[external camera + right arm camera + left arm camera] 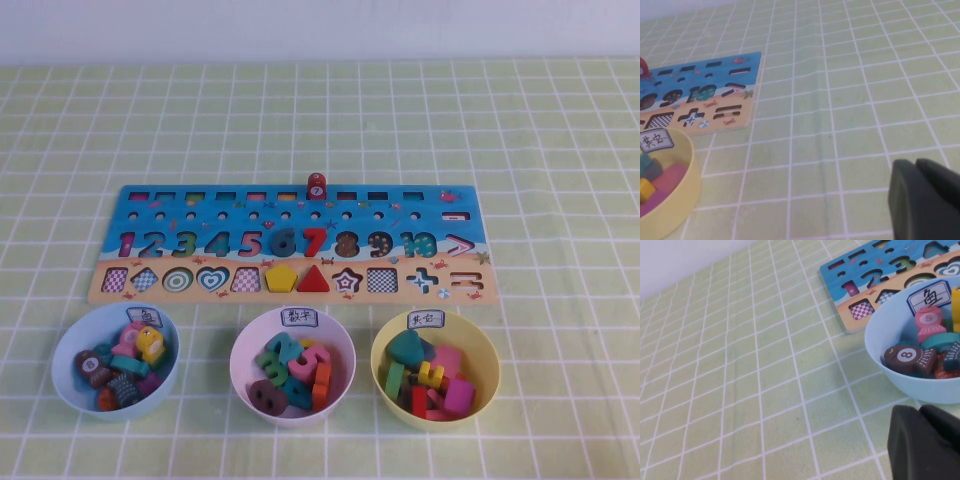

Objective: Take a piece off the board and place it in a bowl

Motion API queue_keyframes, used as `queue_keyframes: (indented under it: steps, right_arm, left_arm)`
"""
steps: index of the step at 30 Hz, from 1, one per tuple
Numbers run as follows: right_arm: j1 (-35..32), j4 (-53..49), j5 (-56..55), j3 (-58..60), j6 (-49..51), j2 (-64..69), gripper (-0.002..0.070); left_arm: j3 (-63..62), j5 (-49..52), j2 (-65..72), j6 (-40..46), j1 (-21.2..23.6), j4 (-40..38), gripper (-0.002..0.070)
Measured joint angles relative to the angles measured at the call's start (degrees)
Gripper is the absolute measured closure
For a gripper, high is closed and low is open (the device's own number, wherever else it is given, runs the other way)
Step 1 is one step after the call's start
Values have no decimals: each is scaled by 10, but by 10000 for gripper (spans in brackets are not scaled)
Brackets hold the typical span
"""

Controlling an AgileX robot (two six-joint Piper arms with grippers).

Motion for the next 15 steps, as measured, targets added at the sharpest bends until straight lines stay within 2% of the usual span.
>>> queue_keyframes:
  steps: [5,8,11,15]
  right_arm:
    - [0,0,0,0,0,0,694]
    - [0,72,0,0,0,0,694]
    - [0,200,0,0,0,0,694]
    - [0,478,-9,0,0,0,694]
  left_arm:
    - [0,0,0,0,0,0,680]
    - [0,0,0,0,0,0,680]
    - [0,0,0,0,0,0,680]
    - [0,0,0,0,0,0,680]
